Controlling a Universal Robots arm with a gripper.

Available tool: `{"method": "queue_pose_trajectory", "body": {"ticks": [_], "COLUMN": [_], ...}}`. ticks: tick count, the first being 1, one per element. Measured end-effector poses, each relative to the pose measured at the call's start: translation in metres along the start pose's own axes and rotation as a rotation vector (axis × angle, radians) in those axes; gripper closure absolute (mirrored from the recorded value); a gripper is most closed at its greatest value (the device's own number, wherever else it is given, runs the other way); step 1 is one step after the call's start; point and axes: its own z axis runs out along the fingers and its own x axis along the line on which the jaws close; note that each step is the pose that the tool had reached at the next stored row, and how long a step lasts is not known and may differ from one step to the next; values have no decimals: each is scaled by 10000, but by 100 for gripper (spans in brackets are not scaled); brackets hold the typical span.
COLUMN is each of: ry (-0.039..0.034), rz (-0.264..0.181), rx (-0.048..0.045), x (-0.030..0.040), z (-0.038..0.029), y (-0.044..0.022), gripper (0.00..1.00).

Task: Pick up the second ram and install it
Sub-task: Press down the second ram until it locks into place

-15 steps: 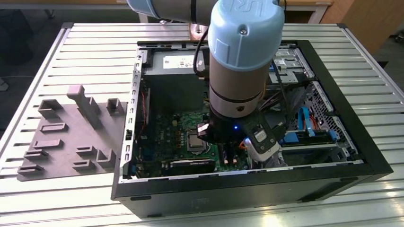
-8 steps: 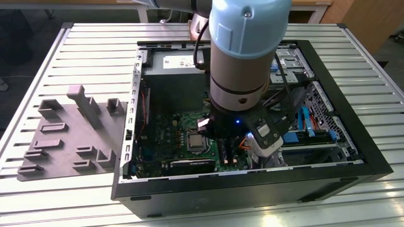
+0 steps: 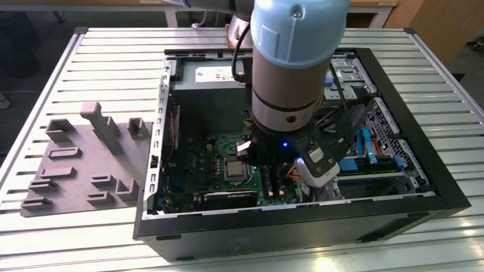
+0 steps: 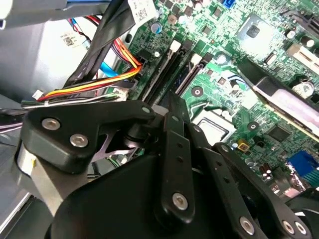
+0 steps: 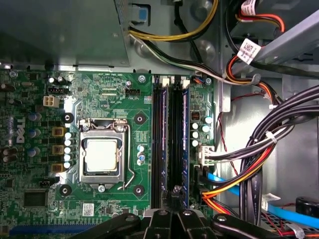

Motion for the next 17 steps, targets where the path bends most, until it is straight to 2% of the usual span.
{"method": "queue_pose_trajectory", "body": {"ticks": [9, 17], "ry": [0, -1], "rz": [1, 1], "rx": [-2, -3], "x": [0, -3], "z": [9, -31], "y": [120, 139], "gripper": [89, 89]}}
